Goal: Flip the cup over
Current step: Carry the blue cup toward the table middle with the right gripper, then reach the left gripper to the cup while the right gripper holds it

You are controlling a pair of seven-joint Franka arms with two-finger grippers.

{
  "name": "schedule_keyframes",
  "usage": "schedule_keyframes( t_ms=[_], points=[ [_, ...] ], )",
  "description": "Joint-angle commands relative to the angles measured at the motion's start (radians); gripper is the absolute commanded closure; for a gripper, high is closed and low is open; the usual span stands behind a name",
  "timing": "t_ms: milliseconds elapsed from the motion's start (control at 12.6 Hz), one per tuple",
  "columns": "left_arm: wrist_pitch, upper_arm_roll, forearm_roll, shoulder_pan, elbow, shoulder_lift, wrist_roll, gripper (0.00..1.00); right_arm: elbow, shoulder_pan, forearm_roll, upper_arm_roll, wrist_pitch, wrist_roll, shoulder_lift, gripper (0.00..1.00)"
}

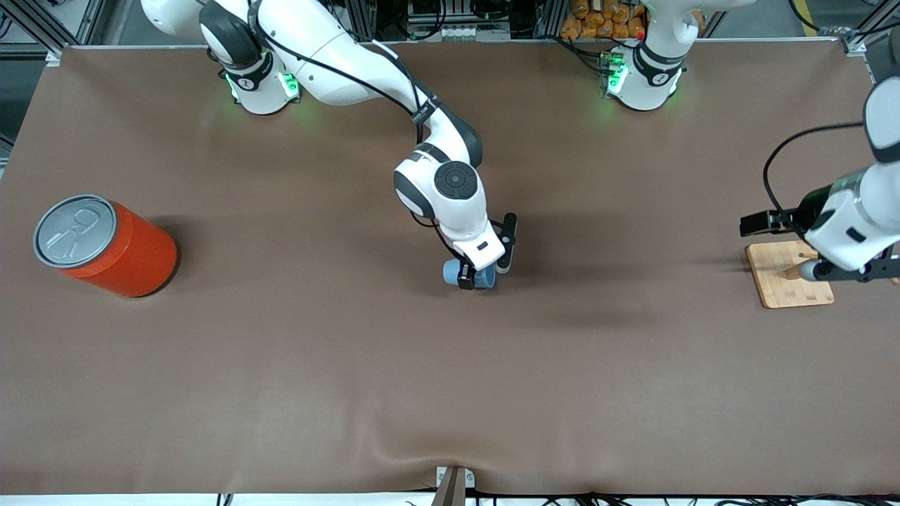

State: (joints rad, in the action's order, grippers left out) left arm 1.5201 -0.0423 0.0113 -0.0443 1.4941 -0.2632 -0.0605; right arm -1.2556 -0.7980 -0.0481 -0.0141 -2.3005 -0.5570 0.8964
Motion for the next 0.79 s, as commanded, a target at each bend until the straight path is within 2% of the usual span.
schedule_keyframes(
  t_ms=[0, 318, 397, 556, 715],
  points=[
    [-0.006, 0.001, -0.004, 0.059, -0.026, -0.077, 0.001, 0.00, 0.030, -0.010, -0.077, 0.013, 0.004, 0.023, 0.036, 0.92],
    [-0.005, 0.002, -0.007, 0.066, -0.032, -0.152, -0.016, 0.00, 0.031, -0.014, -0.084, 0.013, -0.002, 0.032, 0.053, 0.91],
    [0.008, 0.002, -0.005, 0.073, -0.031, -0.197, -0.001, 0.00, 0.033, -0.012, -0.084, 0.013, -0.002, 0.034, 0.055, 0.86],
    [0.020, 0.012, -0.007, 0.048, -0.034, -0.223, -0.022, 0.00, 0.035, -0.012, -0.084, 0.011, -0.001, 0.034, 0.058, 0.00],
    [0.093, 0.037, -0.063, 0.031, -0.032, -0.228, -0.016, 0.00, 0.038, -0.010, -0.081, 0.011, 0.004, 0.034, 0.055, 0.00]
  ],
)
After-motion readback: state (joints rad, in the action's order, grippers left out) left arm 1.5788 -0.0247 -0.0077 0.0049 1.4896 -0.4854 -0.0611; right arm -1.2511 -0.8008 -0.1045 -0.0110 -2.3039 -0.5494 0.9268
